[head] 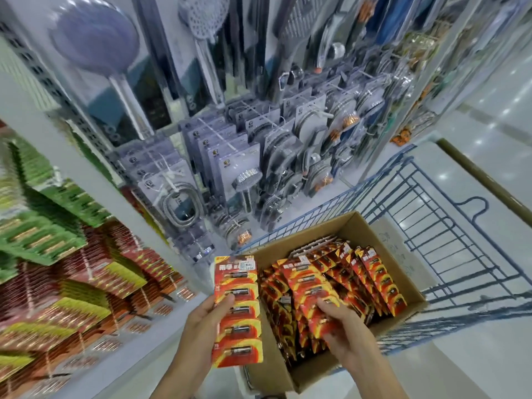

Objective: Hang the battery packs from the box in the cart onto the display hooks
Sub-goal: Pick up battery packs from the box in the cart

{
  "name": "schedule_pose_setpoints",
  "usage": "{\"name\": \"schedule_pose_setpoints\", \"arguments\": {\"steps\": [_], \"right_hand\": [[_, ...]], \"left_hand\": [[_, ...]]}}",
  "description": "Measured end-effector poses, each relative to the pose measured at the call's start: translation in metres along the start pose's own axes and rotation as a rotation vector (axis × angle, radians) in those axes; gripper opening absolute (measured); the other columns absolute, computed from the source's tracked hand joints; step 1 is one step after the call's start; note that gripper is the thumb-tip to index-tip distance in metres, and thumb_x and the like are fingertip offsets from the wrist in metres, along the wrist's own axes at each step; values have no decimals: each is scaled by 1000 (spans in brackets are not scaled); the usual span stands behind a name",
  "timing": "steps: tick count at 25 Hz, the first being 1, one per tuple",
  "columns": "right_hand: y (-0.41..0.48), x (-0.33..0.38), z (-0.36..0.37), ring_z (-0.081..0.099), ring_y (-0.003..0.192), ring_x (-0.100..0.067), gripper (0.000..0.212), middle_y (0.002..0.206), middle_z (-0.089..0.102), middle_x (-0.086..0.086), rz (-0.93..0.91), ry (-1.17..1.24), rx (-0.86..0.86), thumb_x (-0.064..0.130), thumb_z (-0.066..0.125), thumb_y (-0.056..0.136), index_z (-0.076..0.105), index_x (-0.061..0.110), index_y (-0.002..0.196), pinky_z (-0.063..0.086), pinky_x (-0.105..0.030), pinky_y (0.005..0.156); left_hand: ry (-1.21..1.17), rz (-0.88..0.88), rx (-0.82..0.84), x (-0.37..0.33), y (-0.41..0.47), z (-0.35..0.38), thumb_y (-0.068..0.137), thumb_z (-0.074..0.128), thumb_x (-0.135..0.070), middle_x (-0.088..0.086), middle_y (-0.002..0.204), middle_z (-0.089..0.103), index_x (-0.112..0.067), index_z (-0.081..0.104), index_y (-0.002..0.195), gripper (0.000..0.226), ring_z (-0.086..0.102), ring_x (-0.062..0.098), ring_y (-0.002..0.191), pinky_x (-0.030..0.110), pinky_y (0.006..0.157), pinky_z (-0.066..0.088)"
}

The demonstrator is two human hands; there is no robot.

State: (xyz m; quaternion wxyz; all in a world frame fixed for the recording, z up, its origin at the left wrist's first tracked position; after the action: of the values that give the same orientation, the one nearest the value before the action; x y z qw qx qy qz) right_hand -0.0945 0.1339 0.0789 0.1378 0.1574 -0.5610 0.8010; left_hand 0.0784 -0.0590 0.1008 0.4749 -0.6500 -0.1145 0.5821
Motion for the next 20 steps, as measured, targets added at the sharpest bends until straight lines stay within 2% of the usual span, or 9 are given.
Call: {"name": "schedule_pose_setpoints", "arguments": {"steps": [2,3,5,7,10,13,15,17,20], "right_hand": [[-27,-8,27,65,112,-38,57,121,68,-22,-20,16,114,2,80,74,58,4,127,54,-47,96],[-38,-12,41,68,106,-36,55,116,71,-22,-45,18,162,4,78,75,59,4,127,57,-46,90],[-57,-21,72,74,89,-31,53,107,75,-21,-77,49,248,5,75,76,62,4,127,63,-40,70],[-72,-34,106,76,83,-29,59,107,74,-21,-80,51,359,6,82,72,63,3,127,64,-36,63],[-86,-56,154,75,81,-31,84,105,73,-22,-61,-45,563,11,105,44,71,2,120,63,-39,61],[-98,-83,198,73,71,-28,80,91,72,-18,-89,-243,701,17,108,26,81,9,101,59,-36,54],[-106,-97,222,73,74,-32,85,90,72,-23,-122,-357,785,13,108,24,80,8,104,60,-37,58],[-115,-107,247,74,85,-36,86,99,72,-29,-149,-465,890,7,107,31,77,6,112,61,-37,69],[-131,-118,285,73,94,-39,87,111,70,-33,-169,-519,977,2,104,37,73,7,118,61,-40,74]], "left_hand": [[-58,46,8,-15,-13,-14,93,71,-25,15,102,80,-19,72,116,24,77,40,89,53,84,61],[-84,72,8,-23,-19,-22,92,71,-25,15,101,80,-19,73,116,24,78,39,87,50,81,61],[-136,124,7,-40,-32,-41,90,72,-24,15,101,80,-18,73,117,28,79,36,84,48,79,60],[-195,175,-4,-58,-49,-64,87,72,-24,14,101,80,-19,73,116,30,79,34,82,45,74,59],[-269,249,-49,-83,-74,-101,84,71,-27,14,97,80,-19,74,111,28,79,33,77,40,66,60],[-364,333,-138,-100,-99,-147,84,71,-28,14,94,80,-18,73,108,27,79,34,75,44,72,58],[-434,365,-203,-110,-115,-174,86,71,-26,11,86,81,-18,71,103,19,78,32,70,45,76,57],[-486,414,-251,-120,-129,-200,87,71,-24,7,78,80,-20,68,97,11,78,29,65,44,74,57],[-516,477,-292,-134,-141,-231,76,75,-32,11,91,81,-17,69,111,38,79,35,78,51,84,57]]}}
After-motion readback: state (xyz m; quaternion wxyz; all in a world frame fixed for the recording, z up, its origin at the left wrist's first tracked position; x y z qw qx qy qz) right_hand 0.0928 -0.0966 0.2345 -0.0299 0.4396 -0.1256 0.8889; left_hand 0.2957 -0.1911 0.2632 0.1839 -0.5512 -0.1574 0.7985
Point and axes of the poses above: each hand's wrist, its own y-axis towards the middle knuckle, its own z-axis out of the palm, x = y × z, the point moved 3 cm from there along y, towards the middle knuckle
